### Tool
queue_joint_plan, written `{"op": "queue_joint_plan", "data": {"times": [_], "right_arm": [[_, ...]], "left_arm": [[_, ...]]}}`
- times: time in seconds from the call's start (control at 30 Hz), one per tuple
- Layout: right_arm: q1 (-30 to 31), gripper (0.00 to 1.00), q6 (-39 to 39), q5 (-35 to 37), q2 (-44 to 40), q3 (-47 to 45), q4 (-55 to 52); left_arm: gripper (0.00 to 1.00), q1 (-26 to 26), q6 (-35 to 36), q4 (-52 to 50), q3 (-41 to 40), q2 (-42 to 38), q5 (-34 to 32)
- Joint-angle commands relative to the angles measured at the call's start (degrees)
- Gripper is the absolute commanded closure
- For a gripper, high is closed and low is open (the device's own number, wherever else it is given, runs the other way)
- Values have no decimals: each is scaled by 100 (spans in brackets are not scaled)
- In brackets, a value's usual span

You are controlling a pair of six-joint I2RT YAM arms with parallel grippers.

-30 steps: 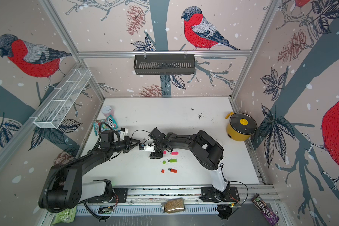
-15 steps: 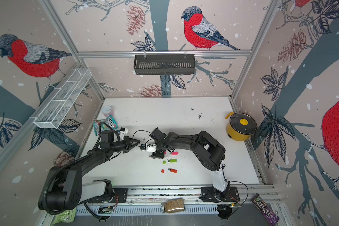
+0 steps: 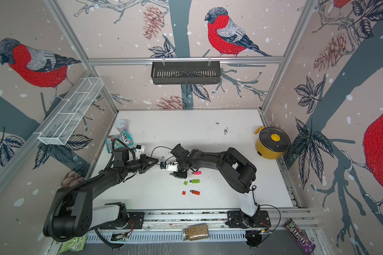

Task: Close the usb drive cover
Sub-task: Pick up the USB drive from the center of the board.

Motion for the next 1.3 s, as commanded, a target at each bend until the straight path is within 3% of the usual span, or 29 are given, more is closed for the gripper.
{"op": "queue_joint_plan", "data": {"times": [0.0, 0.43, 1.27], "right_arm": [[-118, 79, 232, -192, -191, -11, 241], [-454, 80, 591, -727, -825, -335, 1234], [-304, 80, 780, -817, -677, -332, 1496]], "left_arm": [[98, -2, -7, 162, -51, 45, 144], [98, -245, -473, 996, -176, 346, 562], [98, -417, -766, 1349, -206, 360, 661]]}}
